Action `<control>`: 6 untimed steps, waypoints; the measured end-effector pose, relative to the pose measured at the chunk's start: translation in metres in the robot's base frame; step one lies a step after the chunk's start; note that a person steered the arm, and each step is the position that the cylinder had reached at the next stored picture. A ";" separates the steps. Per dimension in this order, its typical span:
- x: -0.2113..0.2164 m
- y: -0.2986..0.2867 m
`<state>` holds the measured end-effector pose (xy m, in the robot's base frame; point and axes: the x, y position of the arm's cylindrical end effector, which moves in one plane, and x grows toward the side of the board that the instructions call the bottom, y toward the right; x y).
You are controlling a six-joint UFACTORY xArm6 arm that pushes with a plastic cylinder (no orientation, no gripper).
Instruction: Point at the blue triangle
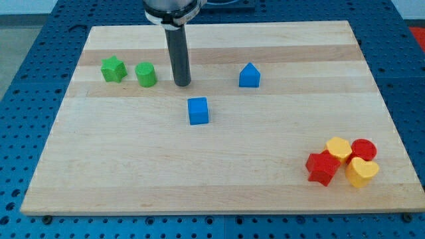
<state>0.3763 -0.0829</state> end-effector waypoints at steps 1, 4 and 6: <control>0.000 -0.045; -0.028 -0.036; -0.029 0.023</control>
<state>0.3470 -0.0603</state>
